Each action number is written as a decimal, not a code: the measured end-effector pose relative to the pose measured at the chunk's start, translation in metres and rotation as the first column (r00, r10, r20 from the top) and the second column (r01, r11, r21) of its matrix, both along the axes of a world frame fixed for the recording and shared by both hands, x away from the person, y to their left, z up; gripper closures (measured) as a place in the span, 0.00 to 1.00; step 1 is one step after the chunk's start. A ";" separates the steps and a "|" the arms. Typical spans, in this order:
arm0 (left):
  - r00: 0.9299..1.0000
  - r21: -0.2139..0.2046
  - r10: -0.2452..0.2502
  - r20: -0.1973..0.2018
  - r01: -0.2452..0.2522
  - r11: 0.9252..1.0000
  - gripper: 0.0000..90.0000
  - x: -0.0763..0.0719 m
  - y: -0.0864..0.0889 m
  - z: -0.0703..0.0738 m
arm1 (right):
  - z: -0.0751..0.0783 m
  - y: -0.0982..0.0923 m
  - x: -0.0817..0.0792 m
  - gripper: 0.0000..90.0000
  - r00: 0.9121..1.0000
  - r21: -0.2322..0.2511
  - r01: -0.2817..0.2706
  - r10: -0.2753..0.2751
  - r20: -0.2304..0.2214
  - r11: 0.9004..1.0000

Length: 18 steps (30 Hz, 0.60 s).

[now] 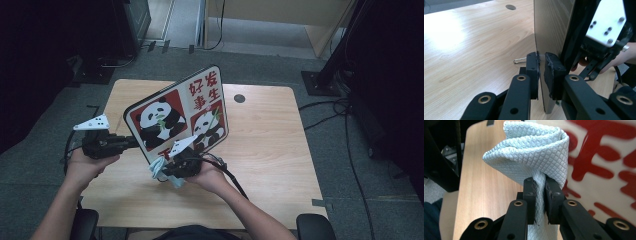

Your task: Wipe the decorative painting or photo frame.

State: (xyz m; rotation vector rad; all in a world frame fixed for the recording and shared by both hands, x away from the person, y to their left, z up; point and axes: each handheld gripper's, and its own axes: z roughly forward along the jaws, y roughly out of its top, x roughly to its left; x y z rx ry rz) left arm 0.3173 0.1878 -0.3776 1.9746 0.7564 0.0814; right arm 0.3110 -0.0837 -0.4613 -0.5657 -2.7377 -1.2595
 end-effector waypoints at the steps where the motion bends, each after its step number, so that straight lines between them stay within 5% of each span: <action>1: 1.000 -0.001 0.000 0.000 0.000 1.000 0.90 0.000 0.000 0.000 | -0.002 0.000 -0.001 0.89 1.000 -0.002 0.001 -0.001 -0.002 1.000; 18: 1.000 -0.001 0.007 0.005 -0.007 1.000 0.89 0.000 0.000 -0.001 | -0.029 -0.007 -0.002 0.89 1.000 -0.047 -0.027 0.026 -0.004 0.999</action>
